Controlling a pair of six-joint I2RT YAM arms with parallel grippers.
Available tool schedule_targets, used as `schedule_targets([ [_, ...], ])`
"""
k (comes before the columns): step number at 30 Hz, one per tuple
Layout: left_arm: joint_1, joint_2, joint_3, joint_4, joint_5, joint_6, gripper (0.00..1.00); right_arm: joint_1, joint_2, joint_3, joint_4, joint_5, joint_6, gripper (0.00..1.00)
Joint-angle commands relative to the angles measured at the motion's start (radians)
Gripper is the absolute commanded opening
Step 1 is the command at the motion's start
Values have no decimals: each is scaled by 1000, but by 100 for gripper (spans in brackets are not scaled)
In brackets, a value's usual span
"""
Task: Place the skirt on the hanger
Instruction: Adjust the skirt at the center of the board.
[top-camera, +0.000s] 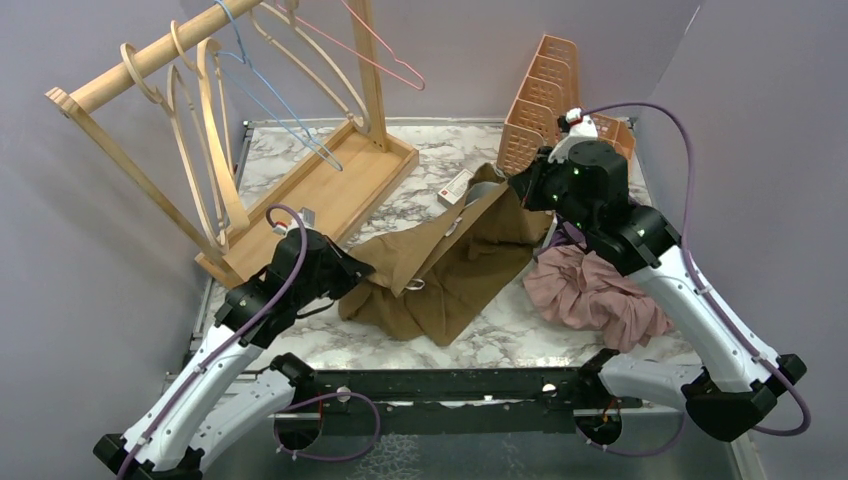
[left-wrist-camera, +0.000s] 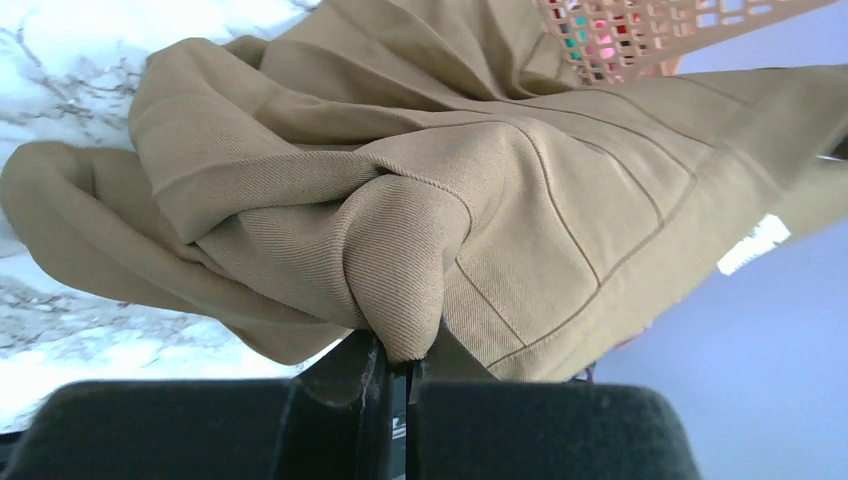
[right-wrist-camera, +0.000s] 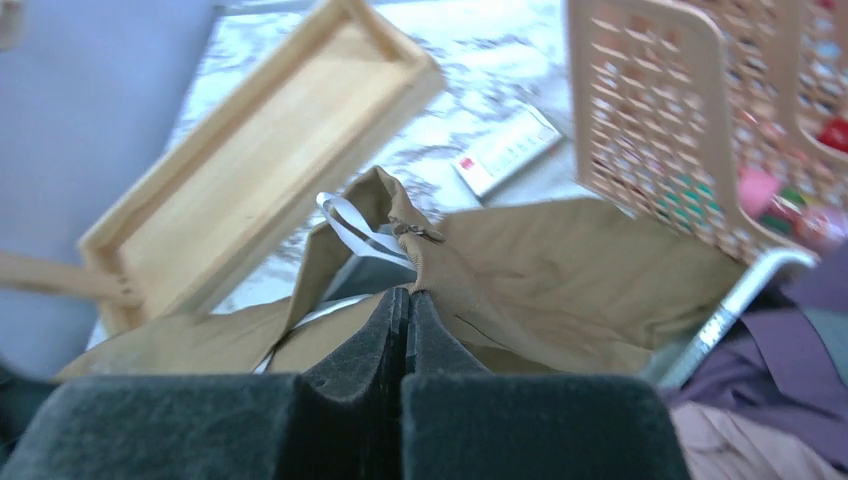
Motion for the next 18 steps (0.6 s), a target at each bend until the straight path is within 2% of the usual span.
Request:
schedule_targets([
  [1, -1, 6, 6, -120, -72, -35, 0, -2, 7, 95, -4, -219, -147, 1],
  [5, -1, 41, -20, -155, -92, -25, 0, -2, 33, -27, -47, -267, -95, 1],
  [9, -1, 92, -81, -145, -82, 26, 0, -2, 93, -210, -20, -217, -48, 1],
  [12, -1, 132, -129, -104, -49, 88, 10, -2, 178, -263, 15, -184, -21, 1],
  [18, -3, 210, -150, -27, 69, 239, 31, -2, 325, -250, 76, -159, 36, 1],
])
